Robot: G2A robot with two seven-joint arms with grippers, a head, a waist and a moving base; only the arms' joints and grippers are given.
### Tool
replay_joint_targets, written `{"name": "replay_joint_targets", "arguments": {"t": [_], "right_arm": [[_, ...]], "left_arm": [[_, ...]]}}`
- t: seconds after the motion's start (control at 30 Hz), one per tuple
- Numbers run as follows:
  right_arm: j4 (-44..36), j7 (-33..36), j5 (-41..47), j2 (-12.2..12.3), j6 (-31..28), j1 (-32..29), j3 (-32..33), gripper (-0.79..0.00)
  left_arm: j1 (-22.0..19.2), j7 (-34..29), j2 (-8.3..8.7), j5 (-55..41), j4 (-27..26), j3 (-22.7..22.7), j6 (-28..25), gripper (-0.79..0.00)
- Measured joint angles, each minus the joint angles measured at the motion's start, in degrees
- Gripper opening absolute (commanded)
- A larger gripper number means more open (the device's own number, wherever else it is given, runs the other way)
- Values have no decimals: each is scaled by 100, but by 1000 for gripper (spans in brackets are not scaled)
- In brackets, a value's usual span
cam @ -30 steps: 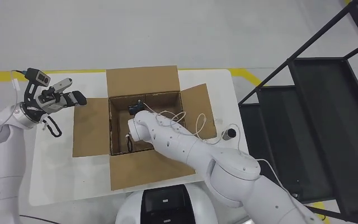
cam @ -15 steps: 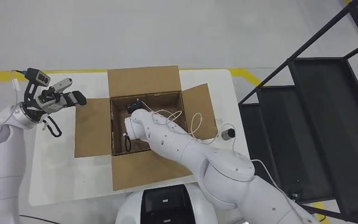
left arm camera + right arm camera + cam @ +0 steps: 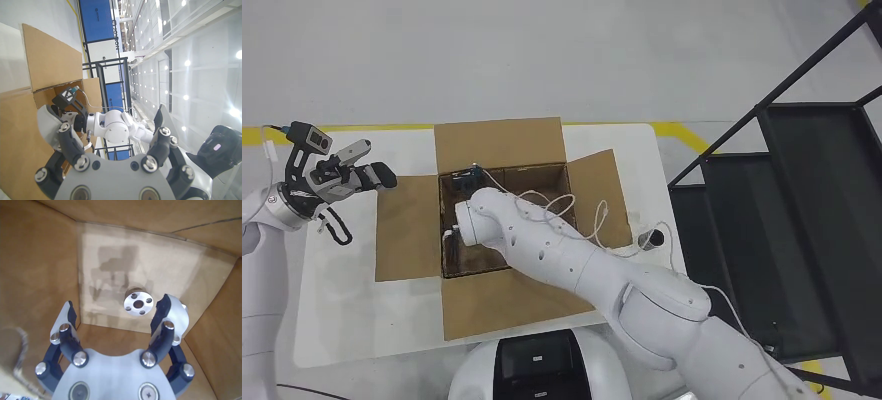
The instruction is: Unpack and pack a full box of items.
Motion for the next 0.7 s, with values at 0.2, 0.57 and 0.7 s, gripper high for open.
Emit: {"name": "replay_joint_targets", "arguments": {"t": [0.2, 0.57, 0.7], "right_arm": [[-2565, 1068, -1181, 929, 106, -1037, 1007, 0], [-7047, 2892, -1890, 1969, -1721, -3883, 3630, 0], [-7707, 2718, -1159, 2084, -2192, -4511, 4642, 0]], "left_arm": [[0, 0, 0, 0, 0, 0, 0, 0], [0, 0, 0, 0, 0, 0, 0, 0], [0, 0, 0, 0, 0, 0, 0, 0]]}}
